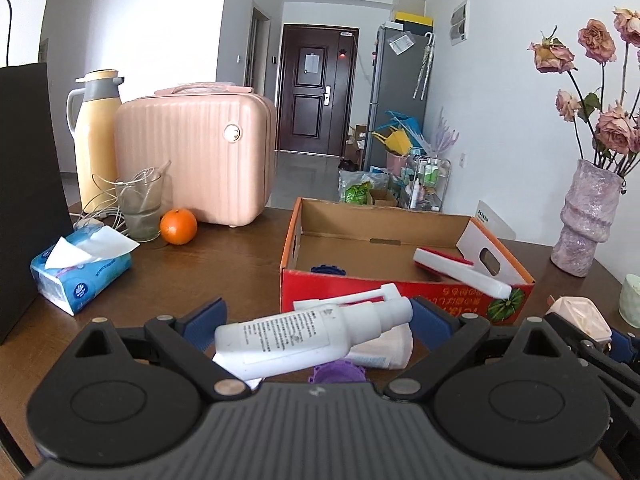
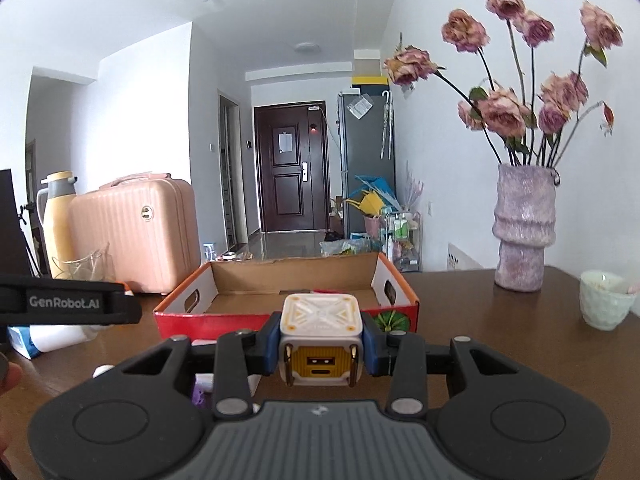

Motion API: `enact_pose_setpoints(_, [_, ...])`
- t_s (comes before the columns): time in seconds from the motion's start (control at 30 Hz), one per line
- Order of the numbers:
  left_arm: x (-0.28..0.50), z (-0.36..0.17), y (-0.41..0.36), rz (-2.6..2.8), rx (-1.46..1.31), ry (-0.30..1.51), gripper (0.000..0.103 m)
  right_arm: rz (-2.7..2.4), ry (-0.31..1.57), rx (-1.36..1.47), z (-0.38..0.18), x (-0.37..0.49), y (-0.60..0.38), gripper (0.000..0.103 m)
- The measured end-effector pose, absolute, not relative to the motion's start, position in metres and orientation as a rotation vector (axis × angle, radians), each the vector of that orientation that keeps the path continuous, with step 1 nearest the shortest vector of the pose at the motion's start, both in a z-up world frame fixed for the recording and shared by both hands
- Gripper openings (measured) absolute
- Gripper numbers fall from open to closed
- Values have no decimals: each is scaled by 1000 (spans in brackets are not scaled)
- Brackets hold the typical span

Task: Organize rigid objects
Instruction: 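Carry the spray bottle and cube toy over the red box with both tools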

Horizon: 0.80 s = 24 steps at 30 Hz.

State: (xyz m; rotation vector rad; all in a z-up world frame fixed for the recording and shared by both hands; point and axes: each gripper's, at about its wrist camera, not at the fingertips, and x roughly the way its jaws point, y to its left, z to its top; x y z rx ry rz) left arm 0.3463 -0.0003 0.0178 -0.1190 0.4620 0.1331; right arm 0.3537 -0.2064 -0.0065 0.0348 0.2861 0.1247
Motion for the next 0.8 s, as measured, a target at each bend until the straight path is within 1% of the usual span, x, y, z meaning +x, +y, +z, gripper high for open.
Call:
enact_pose_setpoints(0.43, [391,31,1,151,-175,437,98,148,269,48,10,400,-205,38])
enact_pose_setpoints(0.8, [433,33,-2,163,-149,451,98,153,296,42,12,447,-209,38])
